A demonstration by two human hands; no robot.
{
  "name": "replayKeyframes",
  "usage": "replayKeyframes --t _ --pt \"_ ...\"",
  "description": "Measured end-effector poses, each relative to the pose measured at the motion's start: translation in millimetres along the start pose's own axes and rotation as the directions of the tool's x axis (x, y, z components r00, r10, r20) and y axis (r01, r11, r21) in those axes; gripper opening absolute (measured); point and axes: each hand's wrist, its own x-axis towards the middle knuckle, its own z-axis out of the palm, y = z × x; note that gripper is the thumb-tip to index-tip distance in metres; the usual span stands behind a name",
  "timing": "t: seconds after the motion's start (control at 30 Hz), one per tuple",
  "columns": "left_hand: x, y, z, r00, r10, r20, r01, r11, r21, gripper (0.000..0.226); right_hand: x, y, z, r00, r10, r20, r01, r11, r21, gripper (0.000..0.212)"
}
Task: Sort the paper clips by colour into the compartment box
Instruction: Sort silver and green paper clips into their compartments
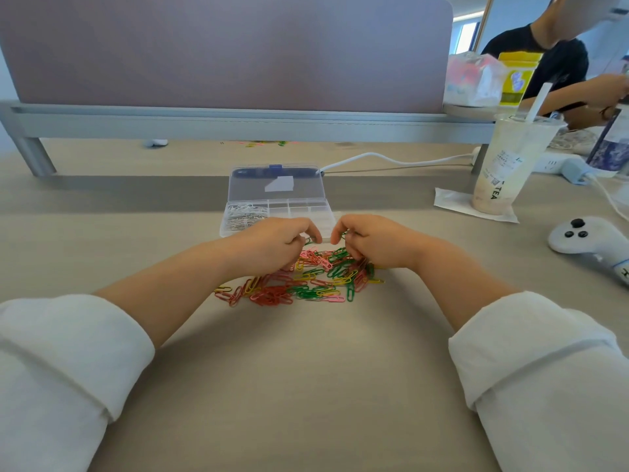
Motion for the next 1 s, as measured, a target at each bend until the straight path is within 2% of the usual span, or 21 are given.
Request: replayKeyframes --t 0.17,0.3,0.43,0.6,0.73,1.0 --pt "0.9 4.6 2.9 1.0 0.016 -0.009 -0.017 0.999 -0.029 0.023 3.6 6.9 -0.2 0.998 0.015 -0.068 -0.017 0.999 -0.029 0.02" --pt "4.8 11.9 2.1 0.997 0.014 -0.079 -0.017 0.999 -0.036 0.04 3.1 9.5 -3.7 0.982 -0.043 -0.184 0.032 0.997 -0.063 0.013" --pt "6.2 16.3 0.4 0.998 -0.025 -0.058 0.032 0.992 0.122 0.052 1.8 10.5 -0.6 0.993 -0.054 -0.102 0.039 0.988 -0.151 0.017" --pt "3.2 15.6 -1.4 0.998 -0.06 0.004 0.059 0.985 0.162 0.032 3.0 11.0 0.7 0.992 -0.04 -0.12 0.014 0.977 -0.213 0.012" --pt "2.7 12.4 -2.1 1.0 -0.019 0.02 0.014 0.973 0.229 0.017 3.8 13.1 0.9 0.995 -0.029 -0.095 0.01 0.981 -0.194 0.013" --pt "2.7 10.1 -1.7 0.996 -0.007 0.084 -0.017 0.958 0.287 0.025 1.7 9.2 -1.2 0.998 0.0 -0.055 -0.008 0.99 -0.142 0.007"
